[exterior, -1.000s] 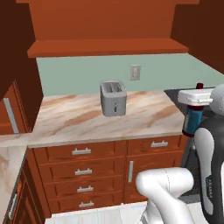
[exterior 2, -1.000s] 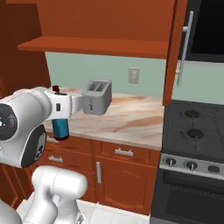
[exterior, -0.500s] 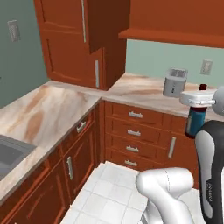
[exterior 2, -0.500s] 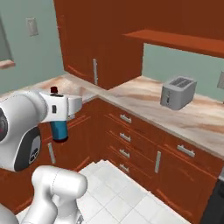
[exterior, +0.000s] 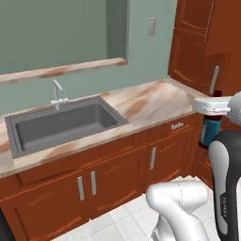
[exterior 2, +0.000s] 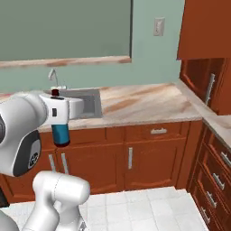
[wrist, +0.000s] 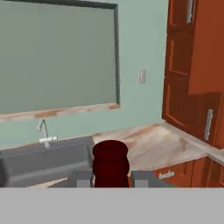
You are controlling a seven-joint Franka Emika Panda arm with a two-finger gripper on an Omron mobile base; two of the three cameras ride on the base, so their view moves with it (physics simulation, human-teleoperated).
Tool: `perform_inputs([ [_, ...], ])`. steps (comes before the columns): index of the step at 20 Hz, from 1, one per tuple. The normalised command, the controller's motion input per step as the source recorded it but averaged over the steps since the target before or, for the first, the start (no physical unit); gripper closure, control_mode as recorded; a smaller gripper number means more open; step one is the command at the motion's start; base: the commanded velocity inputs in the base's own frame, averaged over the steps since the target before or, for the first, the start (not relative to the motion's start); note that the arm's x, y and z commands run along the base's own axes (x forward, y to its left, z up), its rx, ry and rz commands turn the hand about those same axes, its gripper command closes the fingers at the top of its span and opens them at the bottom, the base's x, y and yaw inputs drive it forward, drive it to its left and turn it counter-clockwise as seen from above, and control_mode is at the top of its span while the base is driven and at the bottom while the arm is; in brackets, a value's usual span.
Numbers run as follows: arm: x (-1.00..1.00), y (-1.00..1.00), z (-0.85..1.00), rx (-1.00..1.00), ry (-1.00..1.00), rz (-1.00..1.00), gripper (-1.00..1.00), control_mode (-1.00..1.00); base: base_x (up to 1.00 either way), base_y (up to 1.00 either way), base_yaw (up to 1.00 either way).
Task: Get the candle and the beer from the cabinet and move them to the dining counter.
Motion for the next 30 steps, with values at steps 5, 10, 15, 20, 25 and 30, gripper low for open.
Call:
perform_inputs([
  [5, 0.0, 0.0, 0.0, 0.0, 0.0, 0.0, 1.0, 1.0, -0.16, 0.17, 1.0],
  [10, 0.0, 0.0, 0.0, 0.0, 0.0, 0.0, 1.0, 1.0, -0.2, 0.8, 0.79],
  [15, 0.0, 0.0, 0.0, 0.0, 0.0, 0.0, 1.0, 1.0, 0.06, 1.0, 0.31],
  [20, 0.0, 0.0, 0.0, 0.0, 0.0, 0.0, 1.0, 1.0, 0.69, 1.0, 0.02],
  [25, 0.0, 0.0, 0.0, 0.0, 0.0, 0.0, 1.0, 1.0, 0.99, 1.0, 0.0],
  [30, 0.0, 0.0, 0.0, 0.0, 0.0, 0.0, 1.0, 1.0, 1.0, 1.0, 0.0],
])
